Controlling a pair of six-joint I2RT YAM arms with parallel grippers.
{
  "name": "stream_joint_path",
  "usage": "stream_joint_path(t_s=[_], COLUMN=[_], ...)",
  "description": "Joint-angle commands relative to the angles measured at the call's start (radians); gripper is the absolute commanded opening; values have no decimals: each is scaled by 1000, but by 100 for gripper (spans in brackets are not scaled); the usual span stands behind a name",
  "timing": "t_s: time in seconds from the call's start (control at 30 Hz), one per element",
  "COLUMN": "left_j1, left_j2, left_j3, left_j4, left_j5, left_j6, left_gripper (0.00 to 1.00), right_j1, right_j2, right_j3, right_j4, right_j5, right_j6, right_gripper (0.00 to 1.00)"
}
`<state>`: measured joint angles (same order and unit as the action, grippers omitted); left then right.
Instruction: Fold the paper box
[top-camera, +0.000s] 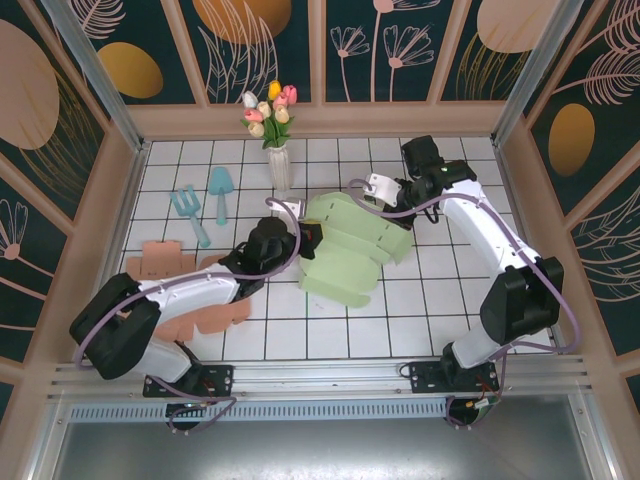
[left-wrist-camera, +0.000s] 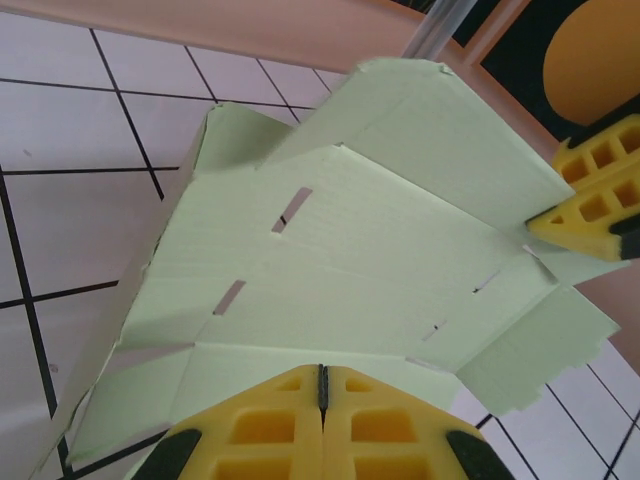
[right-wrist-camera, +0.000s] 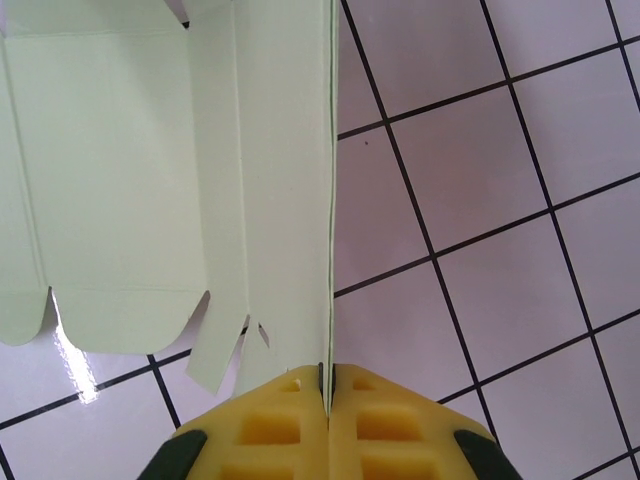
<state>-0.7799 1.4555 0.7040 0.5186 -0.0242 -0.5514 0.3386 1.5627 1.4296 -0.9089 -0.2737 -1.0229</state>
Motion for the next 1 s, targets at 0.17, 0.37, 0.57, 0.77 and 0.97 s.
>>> stream_joint_path(t_s=[0.17,0.37,0.57,0.77,0.97], left_j1=[83,85,70,13,14], left_j2=[61,107,152,198,190], left_j3=[33,134,189,260,252], left_j4=[24,-49,-57,-112,-119], left_j5=[-37,-32,46,14,-42], left_j6=[0,24,1,29,33], left_gripper=[0,0,0,0,0], right_j1=[12,80,114,155,166], right_j2=[-39,-58,-66,-75,-118], right_j3=[-75,-123,-112,-121,-180], right_j4=[42,84,109,134,167], right_j5=[-22,37,71,97,120], right_j6=[-53,-70,-42,-32,-48], right_gripper=[0,0,0,0,0])
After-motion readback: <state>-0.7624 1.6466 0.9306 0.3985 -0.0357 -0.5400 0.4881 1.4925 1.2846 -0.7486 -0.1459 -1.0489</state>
